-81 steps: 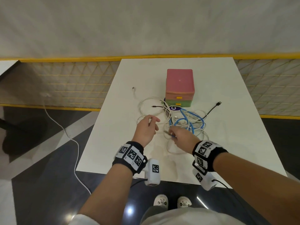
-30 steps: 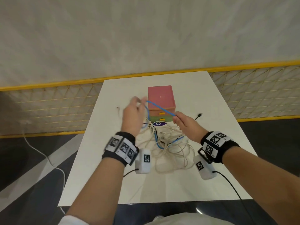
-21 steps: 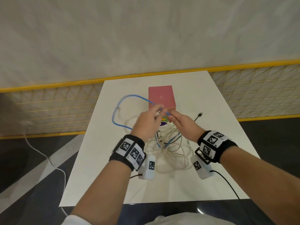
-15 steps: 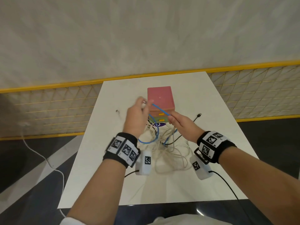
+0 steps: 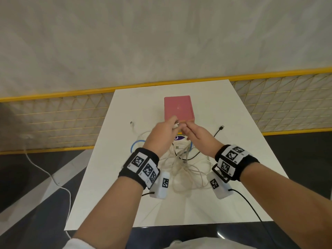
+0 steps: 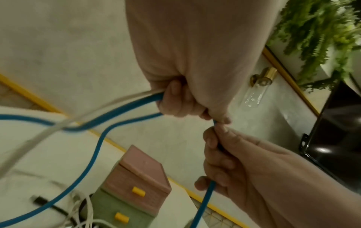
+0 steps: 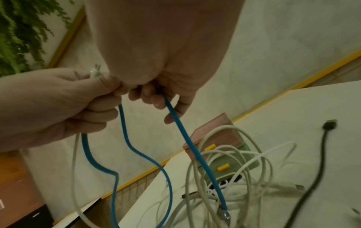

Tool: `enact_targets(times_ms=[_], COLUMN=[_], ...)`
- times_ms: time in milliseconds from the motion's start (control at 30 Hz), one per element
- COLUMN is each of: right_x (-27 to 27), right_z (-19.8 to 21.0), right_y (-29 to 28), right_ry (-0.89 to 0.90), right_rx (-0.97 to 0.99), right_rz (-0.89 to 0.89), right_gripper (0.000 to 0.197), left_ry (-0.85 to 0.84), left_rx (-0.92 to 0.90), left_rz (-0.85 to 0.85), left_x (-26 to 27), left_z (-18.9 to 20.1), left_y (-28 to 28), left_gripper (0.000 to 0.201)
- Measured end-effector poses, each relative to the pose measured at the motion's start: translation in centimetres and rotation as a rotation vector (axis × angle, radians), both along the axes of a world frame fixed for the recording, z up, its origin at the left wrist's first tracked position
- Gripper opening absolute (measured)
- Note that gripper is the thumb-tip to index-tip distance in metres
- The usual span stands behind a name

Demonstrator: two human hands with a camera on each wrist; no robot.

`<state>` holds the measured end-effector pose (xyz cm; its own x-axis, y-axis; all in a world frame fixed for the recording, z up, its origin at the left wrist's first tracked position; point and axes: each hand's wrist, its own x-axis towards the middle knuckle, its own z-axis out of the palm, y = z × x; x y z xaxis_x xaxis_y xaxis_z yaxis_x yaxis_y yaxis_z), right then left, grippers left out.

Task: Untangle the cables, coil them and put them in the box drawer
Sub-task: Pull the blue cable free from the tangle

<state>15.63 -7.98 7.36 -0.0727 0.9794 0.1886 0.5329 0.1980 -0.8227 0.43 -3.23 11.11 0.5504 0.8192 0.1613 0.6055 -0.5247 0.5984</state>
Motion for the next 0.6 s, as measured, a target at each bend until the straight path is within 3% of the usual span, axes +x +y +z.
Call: enact_targets(times_ms=[133, 200, 267, 400, 467, 533, 600], right_x=[1.2, 1.7, 1.8, 1.0, 0.9, 1.3, 1.9], right_z=[-1.0, -1.6, -1.6, -0.3, 0.0, -0.7, -1.8], right_y=[-0.2, -0.8, -0.9, -0.2, -0.2, -0.3, -0.3], right_ry=[-0.026, -0.083, -0.111, -0.047, -0.061, -0.151, -0.352], right_rx=[-0.036, -0.074, -0.098, -0.028, -0.001, 0.05, 0.106], right_rz=[-0.049, -0.053, -0.054, -0.044, -0.002, 0.047, 0.059], right_gripper=[0.02, 0.023, 0.022, 0.023, 0.024, 0.019, 0.017], left_ry=[-0.381, -0.39, -0.317, -0.094, 0.008, 0.058, 0.141], left_rx=[0.149, 0.18, 0.154, -0.03, -0.11, -0.141, -0.16], left_rz=[0.401, 0.45, 0.361, 0.022, -0.01, -0.009, -0.055], left_x=[-2.6, -3.7, -3.3, -0.7, -0.1, -0.4, -0.8], left_z=[2.5, 3.0, 2.8, 0.3, -0.8, -1.2, -1.2], left_y=[2.6, 3.5, 2.9, 0.4, -0.1, 0.1, 0.1], left_gripper=[0.027, 0.026, 0.022, 0.035, 0.033, 0.032, 0.027])
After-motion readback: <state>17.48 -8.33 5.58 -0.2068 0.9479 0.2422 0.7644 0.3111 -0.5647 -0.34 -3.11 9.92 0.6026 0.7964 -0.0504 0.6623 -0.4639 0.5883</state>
